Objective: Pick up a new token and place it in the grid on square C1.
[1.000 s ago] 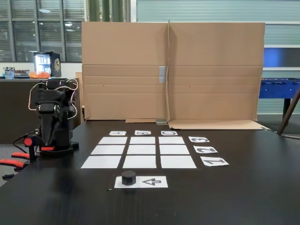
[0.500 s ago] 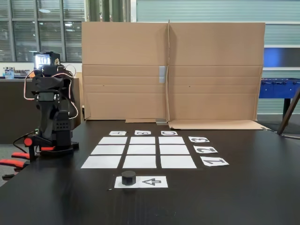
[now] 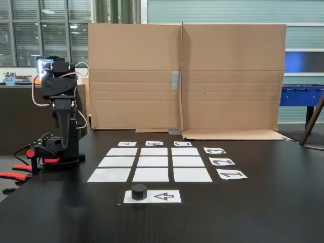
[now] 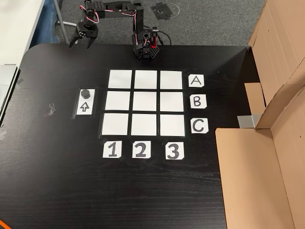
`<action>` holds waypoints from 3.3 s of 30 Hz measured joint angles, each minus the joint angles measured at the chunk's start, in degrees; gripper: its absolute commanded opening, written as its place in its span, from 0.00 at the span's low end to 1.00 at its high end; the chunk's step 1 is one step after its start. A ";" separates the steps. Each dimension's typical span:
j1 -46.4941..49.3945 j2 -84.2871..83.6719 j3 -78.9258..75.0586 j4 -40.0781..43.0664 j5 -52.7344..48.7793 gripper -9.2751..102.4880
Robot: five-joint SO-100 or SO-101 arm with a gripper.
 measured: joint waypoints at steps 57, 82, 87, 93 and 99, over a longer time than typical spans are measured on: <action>-28.48 -56.43 -56.95 14.33 5.98 0.64; -24.61 -63.02 -61.52 14.33 12.83 0.69; -24.79 -65.21 -62.58 14.33 12.83 0.69; -25.31 -66.45 -63.98 14.33 12.83 0.69; -25.58 -66.45 -64.34 14.33 12.83 0.67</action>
